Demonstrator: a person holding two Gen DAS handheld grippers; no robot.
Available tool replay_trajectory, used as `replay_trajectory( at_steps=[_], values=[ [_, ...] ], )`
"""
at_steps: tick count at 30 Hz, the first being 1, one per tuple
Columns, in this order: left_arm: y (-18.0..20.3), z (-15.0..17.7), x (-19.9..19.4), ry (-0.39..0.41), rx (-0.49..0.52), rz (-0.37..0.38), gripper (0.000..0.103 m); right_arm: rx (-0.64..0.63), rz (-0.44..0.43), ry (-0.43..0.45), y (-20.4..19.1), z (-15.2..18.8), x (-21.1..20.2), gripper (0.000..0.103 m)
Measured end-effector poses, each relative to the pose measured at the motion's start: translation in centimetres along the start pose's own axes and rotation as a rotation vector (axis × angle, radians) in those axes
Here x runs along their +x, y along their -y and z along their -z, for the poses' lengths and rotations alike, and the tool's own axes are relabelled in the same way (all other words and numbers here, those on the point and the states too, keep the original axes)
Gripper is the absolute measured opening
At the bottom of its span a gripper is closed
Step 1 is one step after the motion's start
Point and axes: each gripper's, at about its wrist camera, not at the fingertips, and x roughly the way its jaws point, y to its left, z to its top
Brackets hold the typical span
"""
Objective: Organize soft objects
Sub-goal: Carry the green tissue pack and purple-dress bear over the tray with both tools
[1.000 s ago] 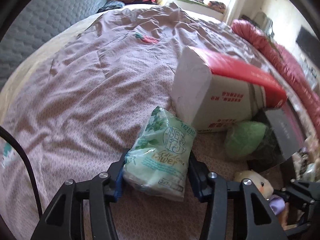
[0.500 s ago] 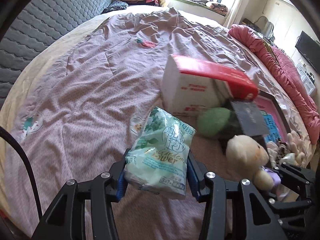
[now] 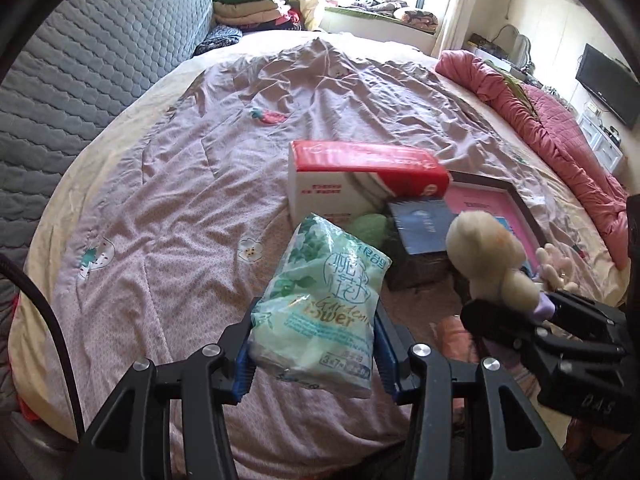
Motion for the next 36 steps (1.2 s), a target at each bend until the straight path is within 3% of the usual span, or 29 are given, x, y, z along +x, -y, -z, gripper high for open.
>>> replay_trajectory(
  at_steps=[19,36],
  values=[
    [7.1,0.5,-3.7,0.019,0.099,0.053,0.049,0.084,-0.005,0.135,2.0,0.0,-7.3,0.046],
    [11.1,-0.1,-5.6,0.037,0.141,0.118,0.049,0.205,0.049,0.255,7.6,0.7,-13.7,0.046]
  ],
)
